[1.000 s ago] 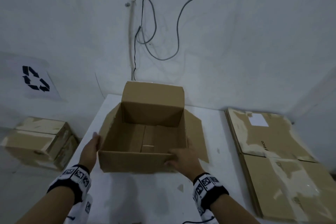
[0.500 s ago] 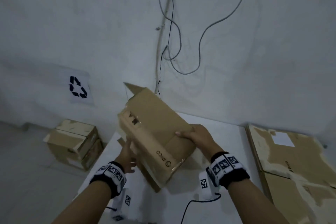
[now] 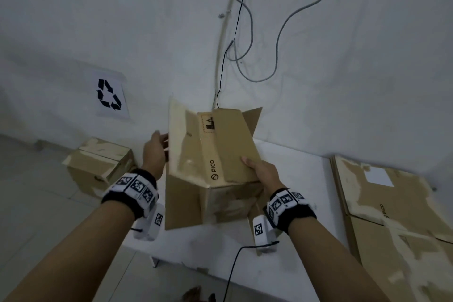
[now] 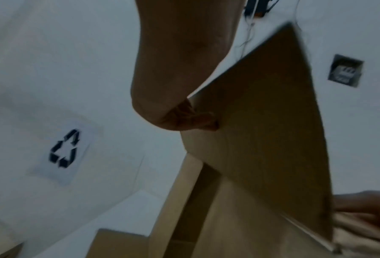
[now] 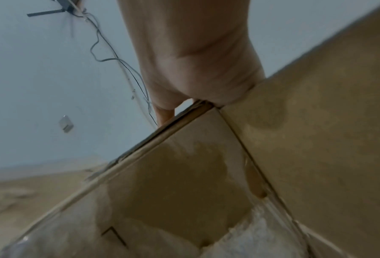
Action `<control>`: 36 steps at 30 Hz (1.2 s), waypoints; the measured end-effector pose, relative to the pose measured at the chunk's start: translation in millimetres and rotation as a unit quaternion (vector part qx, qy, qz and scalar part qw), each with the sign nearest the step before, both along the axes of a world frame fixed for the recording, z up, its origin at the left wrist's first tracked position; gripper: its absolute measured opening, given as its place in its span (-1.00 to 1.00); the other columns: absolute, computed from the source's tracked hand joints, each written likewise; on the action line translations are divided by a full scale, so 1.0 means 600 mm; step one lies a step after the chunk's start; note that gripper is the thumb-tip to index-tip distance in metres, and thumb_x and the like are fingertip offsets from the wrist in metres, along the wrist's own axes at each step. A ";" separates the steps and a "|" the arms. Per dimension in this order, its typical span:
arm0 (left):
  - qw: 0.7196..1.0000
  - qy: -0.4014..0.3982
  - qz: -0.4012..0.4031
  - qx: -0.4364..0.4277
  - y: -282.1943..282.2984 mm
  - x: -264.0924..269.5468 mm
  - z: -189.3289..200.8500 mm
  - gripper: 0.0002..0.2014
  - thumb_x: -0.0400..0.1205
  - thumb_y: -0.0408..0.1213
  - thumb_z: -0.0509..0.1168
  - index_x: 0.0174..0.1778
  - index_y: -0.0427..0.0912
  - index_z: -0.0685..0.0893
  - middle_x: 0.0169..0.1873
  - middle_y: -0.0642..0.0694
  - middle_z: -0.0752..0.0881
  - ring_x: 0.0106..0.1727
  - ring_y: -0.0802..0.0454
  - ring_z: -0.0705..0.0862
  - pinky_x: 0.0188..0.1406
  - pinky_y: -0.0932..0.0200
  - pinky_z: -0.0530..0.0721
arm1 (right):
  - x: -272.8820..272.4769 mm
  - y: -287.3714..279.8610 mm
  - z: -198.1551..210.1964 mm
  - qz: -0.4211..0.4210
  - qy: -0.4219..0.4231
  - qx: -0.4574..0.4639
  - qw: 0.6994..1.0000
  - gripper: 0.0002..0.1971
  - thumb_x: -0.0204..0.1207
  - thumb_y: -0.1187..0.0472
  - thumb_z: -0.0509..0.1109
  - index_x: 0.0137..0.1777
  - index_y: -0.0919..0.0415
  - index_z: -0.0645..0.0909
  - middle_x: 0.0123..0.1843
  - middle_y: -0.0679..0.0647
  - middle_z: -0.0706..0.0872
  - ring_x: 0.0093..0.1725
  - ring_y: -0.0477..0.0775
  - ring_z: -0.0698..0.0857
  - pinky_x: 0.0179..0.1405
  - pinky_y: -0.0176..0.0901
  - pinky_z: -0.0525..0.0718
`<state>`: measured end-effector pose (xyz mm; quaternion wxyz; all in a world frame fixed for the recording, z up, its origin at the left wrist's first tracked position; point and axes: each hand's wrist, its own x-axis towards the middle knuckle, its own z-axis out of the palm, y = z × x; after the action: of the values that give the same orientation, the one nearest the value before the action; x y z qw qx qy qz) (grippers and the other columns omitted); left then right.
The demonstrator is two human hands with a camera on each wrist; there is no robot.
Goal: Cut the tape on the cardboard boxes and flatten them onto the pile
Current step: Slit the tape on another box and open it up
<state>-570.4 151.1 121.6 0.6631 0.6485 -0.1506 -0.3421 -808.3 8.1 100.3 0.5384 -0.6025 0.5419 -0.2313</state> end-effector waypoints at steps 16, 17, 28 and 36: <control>0.954 -0.191 -0.164 0.162 -0.119 -0.128 -0.046 0.44 0.11 0.13 0.67 0.65 -0.08 -0.26 0.64 -0.19 0.09 0.61 -0.21 0.20 0.58 -0.24 0.27 | -0.033 0.027 0.004 0.040 0.025 -0.037 0.998 -0.50 0.52 -0.09 0.50 0.30 0.25 0.62 0.23 0.15 0.73 0.05 0.05 0.71 -0.01 -0.20 0.67; 0.962 -0.173 -0.157 0.138 -0.116 -0.125 -0.050 0.43 0.07 0.13 0.68 0.65 -0.03 -0.20 0.61 -0.16 0.17 0.57 -0.19 0.28 0.54 -0.25 0.35 | -0.031 0.027 0.004 0.036 0.026 -0.043 0.998 -0.55 0.51 -0.06 0.52 0.25 0.24 0.64 0.16 0.12 0.74 0.02 0.06 0.70 -0.02 -0.19 0.64; 0.782 -0.506 -0.145 0.332 0.024 -0.048 -0.076 -0.34 0.66 0.29 -0.05 -0.53 -0.11 0.58 -0.56 -0.01 0.53 -0.46 -0.01 0.53 -0.05 -0.04 0.60 | 0.000 0.009 0.006 -0.044 -0.038 -0.039 0.998 -0.75 0.50 0.01 0.54 -0.06 0.14 0.60 -0.15 -0.09 0.69 -0.23 -0.19 0.63 -0.39 -0.37 0.49; 0.882 -0.207 -0.285 0.312 -0.026 -0.064 -0.042 -0.23 0.70 0.26 -0.29 -0.06 -0.21 0.72 -0.25 -0.18 0.71 -0.22 -0.06 0.64 -0.17 0.13 0.55 | 0.010 0.001 0.014 -0.037 -0.032 -0.042 0.998 -0.79 0.55 0.08 0.51 -0.15 0.15 0.56 -0.22 -0.11 0.62 -0.27 -0.21 0.56 -0.52 -0.52 0.49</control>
<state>-609.0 135.2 96.5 0.2537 0.8072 -0.3483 -0.4034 -802.1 8.9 108.7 0.5205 -0.5962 0.5366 -0.2927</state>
